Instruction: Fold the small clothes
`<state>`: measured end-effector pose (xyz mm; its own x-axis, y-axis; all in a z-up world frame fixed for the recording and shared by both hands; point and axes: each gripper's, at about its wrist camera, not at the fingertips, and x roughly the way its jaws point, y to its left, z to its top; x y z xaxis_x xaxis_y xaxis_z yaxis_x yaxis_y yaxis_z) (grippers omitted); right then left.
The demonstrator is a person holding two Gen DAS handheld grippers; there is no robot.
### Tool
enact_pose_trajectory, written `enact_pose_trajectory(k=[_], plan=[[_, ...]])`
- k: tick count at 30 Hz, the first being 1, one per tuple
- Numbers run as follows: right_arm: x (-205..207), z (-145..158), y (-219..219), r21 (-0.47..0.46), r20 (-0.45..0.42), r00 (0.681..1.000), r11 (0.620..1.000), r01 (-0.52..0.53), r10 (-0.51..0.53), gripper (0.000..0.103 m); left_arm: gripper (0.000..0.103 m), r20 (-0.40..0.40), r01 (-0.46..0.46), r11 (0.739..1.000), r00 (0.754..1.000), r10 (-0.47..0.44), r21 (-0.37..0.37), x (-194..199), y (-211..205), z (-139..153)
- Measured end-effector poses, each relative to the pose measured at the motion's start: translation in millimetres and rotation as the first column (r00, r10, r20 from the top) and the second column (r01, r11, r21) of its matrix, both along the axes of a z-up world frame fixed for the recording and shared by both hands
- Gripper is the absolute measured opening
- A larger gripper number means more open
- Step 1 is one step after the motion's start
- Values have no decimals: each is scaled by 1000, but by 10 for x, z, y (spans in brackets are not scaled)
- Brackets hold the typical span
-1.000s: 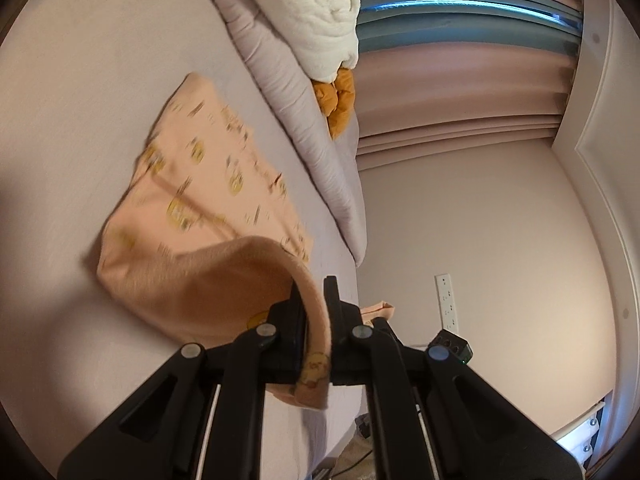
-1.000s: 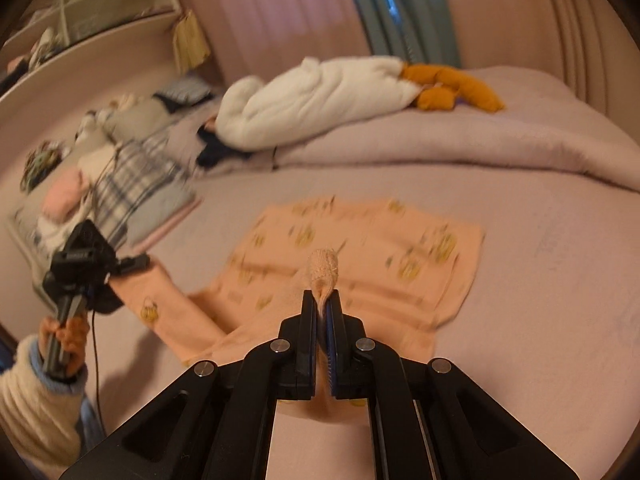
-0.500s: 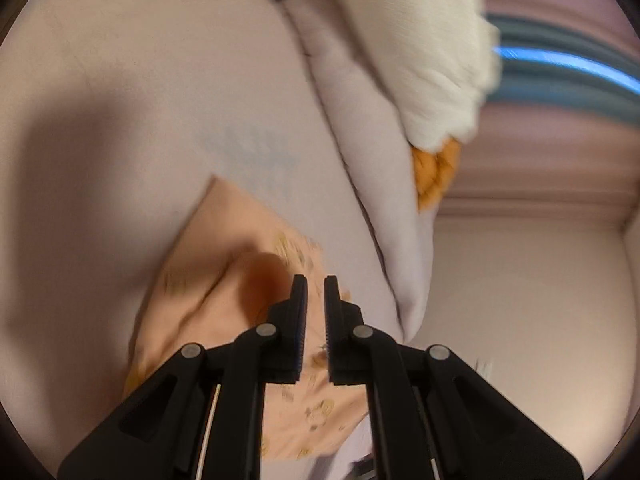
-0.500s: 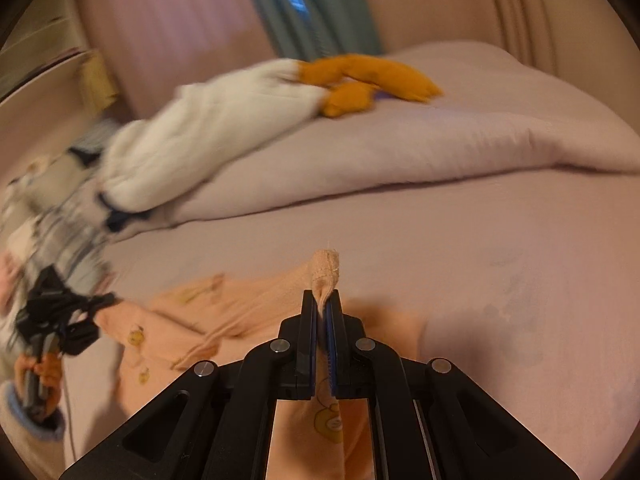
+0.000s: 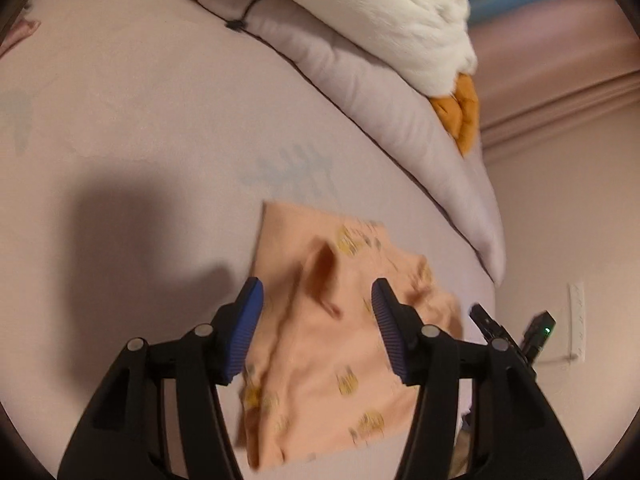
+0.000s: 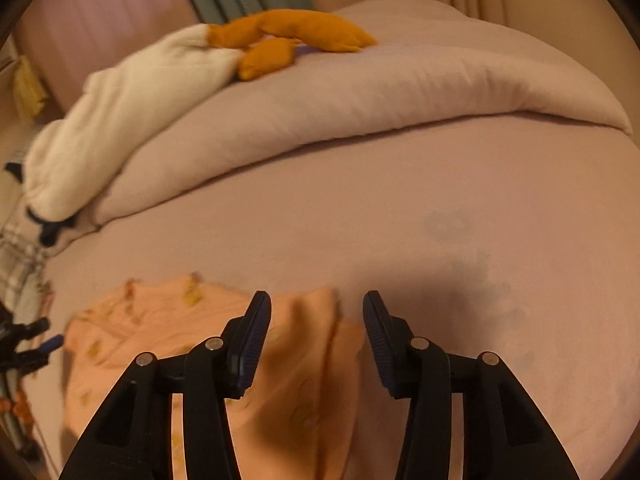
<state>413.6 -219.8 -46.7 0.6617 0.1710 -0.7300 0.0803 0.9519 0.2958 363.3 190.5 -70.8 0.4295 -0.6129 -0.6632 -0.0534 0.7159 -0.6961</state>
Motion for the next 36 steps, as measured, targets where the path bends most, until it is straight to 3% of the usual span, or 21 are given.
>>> enact_pose_trajectory(k=[5,8,10,12,14,19,23,25,27,28,31,33,34,35,36], plan=[[-367,81,231,85,54,988,986,-147,143,48,54,-38,43,994,998,-47,-98,56,-150,-177],[-380,24,332,96,42,983,979,-182,179,48,54,-74,21,985,997,-34,-173,188,-254,-335],[-267,-50,426,85,20,982,978,-190,189,48,54,-106,25,983,993,-45,-183,280,-356,-404],[-209,-108,435,84,5,980,977,-198,198,48,42,-135,15,985,990,-39,-174,354,-429,-491],[-192,-115,451,88,2,979,975,-202,203,48,4,-143,4,981,989,-31,-192,420,-455,-544],[-214,-118,501,97,16,976,972,-216,215,48,2,-63,-103,956,994,89,-276,397,-394,-505],[-161,-127,586,100,26,973,968,-232,230,48,2,-2,-194,925,979,205,-326,418,-321,-385],[-95,-156,651,69,15,972,969,-235,235,48,1,1,-205,930,977,215,-304,478,-352,-333],[30,-217,701,14,-18,977,977,-211,211,48,2,-8,-239,945,970,243,-224,576,-398,-317],[65,-223,702,9,-22,979,979,-203,203,48,1,-32,-283,945,959,282,-166,619,-381,-329],[206,-195,699,-31,-3,985,985,-173,173,48,3,-96,-371,921,928,361,-119,694,-255,-422],[299,-202,662,-68,-26,990,988,-137,135,48,3,-111,-374,923,925,363,-92,725,-226,-441],[313,-190,609,-64,-26,992,990,-125,123,48,7,-103,-359,932,930,353,-47,730,-228,-413],[314,-158,557,-57,-17,993,992,-115,114,48,21,-91,-345,938,935,343,-11,739,-232,-381],[290,-95,460,-44,6,995,994,-100,100,48,31,-64,-342,937,936,347,73,733,-199,-313]])
